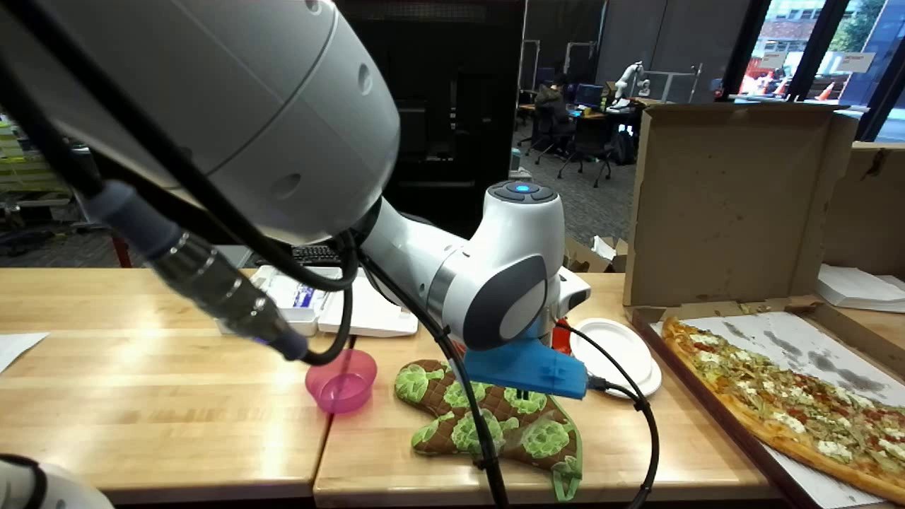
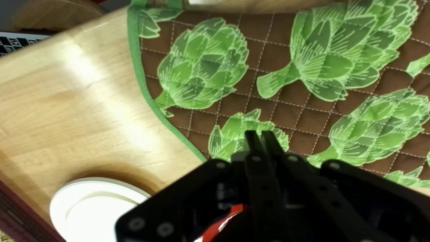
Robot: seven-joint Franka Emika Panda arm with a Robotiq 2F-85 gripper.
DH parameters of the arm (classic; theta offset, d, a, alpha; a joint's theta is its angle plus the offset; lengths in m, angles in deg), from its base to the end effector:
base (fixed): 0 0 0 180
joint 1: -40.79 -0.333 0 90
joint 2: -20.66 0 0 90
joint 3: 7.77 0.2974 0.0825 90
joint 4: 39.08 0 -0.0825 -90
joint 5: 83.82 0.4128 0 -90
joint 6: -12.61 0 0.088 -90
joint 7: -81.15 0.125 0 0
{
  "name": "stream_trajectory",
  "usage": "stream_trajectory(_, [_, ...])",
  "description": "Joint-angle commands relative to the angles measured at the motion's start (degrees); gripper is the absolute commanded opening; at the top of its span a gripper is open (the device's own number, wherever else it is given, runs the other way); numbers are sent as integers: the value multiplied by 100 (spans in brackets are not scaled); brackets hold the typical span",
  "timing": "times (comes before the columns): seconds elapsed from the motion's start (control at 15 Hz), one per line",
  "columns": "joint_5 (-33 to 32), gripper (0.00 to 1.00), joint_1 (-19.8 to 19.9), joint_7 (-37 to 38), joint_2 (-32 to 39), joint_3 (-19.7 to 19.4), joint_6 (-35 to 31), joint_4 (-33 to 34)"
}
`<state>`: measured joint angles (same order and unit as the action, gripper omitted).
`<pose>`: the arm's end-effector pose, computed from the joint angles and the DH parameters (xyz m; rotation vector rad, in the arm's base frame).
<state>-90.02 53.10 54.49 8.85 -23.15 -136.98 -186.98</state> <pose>0.4278 -0.2178 0.2964 3.0103 0.1027 0.3028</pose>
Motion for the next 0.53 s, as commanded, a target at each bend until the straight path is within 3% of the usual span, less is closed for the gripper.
stream_trajectory(0.0, [34, 0, -90, -179, -227, -46, 138, -171])
stream_trajectory(0.47, [522, 0, -337, -451, 71, -76, 195, -36])
